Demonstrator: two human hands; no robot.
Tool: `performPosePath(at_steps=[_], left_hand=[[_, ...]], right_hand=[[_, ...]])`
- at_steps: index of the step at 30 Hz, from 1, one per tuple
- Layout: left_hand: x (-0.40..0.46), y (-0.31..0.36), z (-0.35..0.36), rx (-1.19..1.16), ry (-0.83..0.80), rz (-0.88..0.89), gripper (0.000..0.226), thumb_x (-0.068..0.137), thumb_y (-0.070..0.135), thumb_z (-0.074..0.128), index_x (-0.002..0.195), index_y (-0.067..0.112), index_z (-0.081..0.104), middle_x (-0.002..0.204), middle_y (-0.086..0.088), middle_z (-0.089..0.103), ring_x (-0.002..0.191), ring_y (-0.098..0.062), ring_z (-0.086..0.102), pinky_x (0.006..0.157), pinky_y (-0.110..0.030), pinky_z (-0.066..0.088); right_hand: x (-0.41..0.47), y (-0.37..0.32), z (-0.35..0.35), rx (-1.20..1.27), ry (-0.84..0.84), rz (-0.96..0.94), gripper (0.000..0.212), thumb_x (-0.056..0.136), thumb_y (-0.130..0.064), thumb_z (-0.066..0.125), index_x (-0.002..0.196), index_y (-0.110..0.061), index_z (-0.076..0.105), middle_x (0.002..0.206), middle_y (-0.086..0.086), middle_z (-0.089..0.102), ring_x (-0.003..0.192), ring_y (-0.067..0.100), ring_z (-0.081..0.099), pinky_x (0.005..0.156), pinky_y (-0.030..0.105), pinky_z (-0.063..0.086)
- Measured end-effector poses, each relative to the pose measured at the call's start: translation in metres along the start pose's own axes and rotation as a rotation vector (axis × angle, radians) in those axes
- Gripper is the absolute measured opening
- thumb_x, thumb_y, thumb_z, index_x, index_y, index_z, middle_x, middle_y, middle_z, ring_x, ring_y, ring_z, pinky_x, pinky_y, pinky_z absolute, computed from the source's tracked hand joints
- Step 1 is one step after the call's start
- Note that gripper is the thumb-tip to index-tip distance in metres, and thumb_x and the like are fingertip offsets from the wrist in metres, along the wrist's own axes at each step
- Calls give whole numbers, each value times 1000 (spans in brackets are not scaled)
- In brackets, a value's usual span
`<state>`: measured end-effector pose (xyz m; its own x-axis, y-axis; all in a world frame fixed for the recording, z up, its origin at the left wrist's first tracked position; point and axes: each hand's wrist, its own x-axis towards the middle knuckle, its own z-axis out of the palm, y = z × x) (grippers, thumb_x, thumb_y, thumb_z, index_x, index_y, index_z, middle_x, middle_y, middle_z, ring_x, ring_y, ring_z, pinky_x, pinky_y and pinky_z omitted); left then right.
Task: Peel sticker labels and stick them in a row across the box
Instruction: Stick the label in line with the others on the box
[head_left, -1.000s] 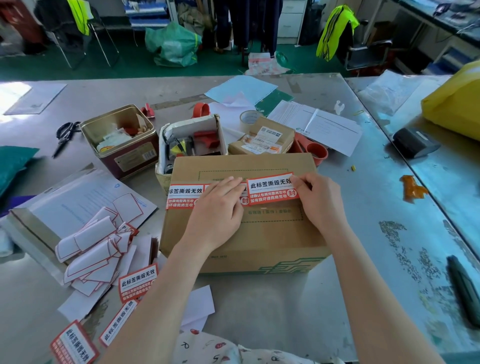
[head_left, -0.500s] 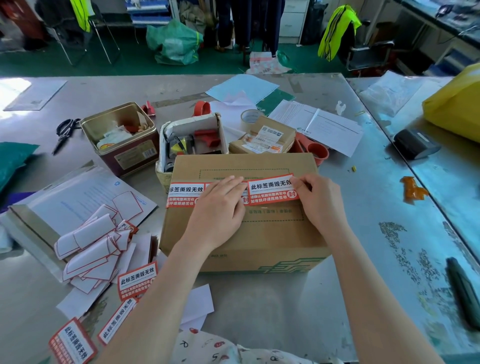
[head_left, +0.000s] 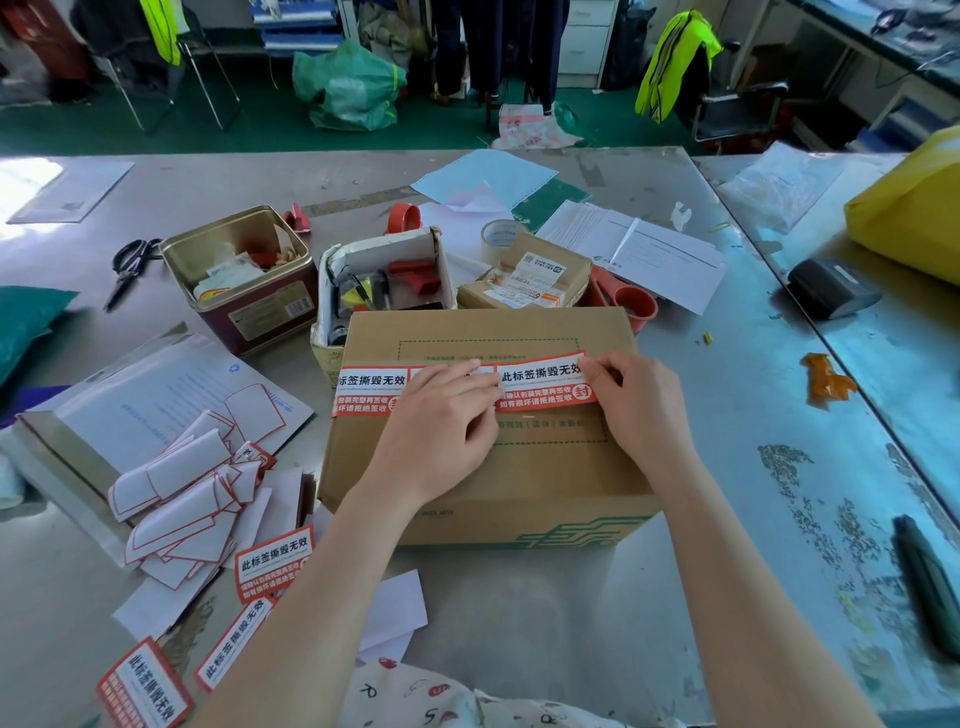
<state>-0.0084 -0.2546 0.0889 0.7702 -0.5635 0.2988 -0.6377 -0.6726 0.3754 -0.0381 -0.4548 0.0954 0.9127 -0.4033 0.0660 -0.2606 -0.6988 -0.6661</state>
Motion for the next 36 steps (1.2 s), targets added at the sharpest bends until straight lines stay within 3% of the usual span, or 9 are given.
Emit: performPosePath(at_steps=[6,10,14,16,19,25,36], left_hand=[[-3,0,1,-54,52,24,35,81,27,44,90,15,76,99,5,74,104,-9,63,105,-23,29],[-1,0,1,-12,8,26,43,86,34,38,109,17,70,117,6,68,119,-8,55,109,-29,25],[5,2,2,81,-202,-1,64,90,56,19,141,22,38,151,9,32,141,-5,21,116,-31,5],[9,3,5,146,-304,-1,69,91,62,12,148,23,19,157,10,12,144,-4,6,118,-34,-1],[15,8,8,178,-379,7,73,90,63,8,150,22,7,158,9,0,144,-4,-3,119,-36,-3],[23,17,16,209,-418,49,77,88,66,7,150,21,1,158,7,-6,144,-5,-6,119,-38,-3],[24,18,18,228,-457,61,87,81,74,3,149,20,-7,158,6,-12,144,-7,-12,119,-41,-4]], right_hand=[[0,2,1,-7,5,-9,29,95,-35,50,86,-14,68,78,-2,66,68,14,55,50,23,35],[1,2,3,-6,18,-13,29,94,-35,50,87,-14,69,79,-2,67,71,16,57,55,23,39],[1,1,4,-16,36,-12,28,94,-37,50,89,-16,68,80,-3,67,72,16,57,55,22,39],[1,1,4,-21,46,-8,29,94,-37,50,90,-15,68,80,-3,66,72,16,57,54,24,39],[2,1,5,-26,60,-8,30,93,-38,50,90,-15,69,82,0,69,71,17,58,55,25,40],[1,0,4,-45,69,-31,28,94,-35,51,92,-13,70,84,3,70,69,15,56,52,16,35],[-4,-2,3,-9,111,-45,33,95,-32,48,91,-7,69,80,5,69,68,20,57,56,25,37]])
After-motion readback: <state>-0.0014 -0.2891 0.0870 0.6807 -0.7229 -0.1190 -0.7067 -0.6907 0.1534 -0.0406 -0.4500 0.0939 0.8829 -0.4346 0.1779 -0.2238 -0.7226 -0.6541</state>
